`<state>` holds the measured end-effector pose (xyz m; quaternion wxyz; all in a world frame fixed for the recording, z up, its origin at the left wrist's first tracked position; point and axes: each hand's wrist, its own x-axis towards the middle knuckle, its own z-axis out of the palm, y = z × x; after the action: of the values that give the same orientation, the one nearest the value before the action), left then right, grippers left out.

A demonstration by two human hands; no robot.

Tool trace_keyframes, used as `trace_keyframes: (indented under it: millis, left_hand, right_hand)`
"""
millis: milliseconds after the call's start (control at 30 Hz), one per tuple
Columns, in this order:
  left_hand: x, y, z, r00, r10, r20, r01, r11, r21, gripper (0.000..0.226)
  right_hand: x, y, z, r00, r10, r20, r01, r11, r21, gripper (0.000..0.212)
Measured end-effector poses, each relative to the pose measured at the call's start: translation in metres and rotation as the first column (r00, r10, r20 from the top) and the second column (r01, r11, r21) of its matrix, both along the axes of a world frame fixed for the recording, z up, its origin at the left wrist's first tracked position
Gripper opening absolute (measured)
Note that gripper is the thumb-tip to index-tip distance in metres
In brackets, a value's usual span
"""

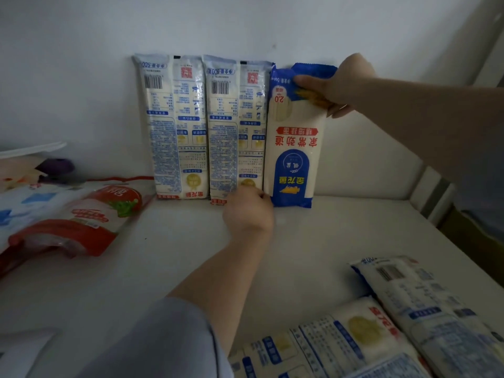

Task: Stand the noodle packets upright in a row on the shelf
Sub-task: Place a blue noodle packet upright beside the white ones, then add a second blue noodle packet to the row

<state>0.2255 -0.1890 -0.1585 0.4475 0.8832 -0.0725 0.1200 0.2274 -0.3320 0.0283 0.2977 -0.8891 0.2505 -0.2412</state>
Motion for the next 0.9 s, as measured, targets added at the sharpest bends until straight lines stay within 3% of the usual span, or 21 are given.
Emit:
trace_keyframes:
  millis: [533,633,767,900]
  left_hand:
    - [0.003,-0.001,-0.002,1.0,0.005,0.012,-0.005,1.0,0.012,0.02]
    - [0.0,0.0,-0.001,1.0,-0.011,0.006,0.011,1.0,0.016,0.02]
    - [-0.005,0.004,0.003,0.997,-0.065,-0.04,0.066,0.997,0.043,0.02]
    - [-0.015,0.012,0.019,0.978,-0.166,-0.128,0.197,0.934,0.299,0.034]
  right_hand:
    - [0.001,-0.004,0.003,1.0,-0.008,-0.015,0.009,0.999,0.041,0.07]
    - [-0.015,-0.007,-0.003,0.991,0.061,-0.119,-0.055,0.997,0.052,0.071]
    - [-0.047,-0.017,-0.03,0.916,0.142,-0.376,-0.136,0.99,0.045,0.073]
    - [-0.081,-0.011,-0.059,0.81,0.176,-0.56,-0.261,0.963,-0.075,0.068]
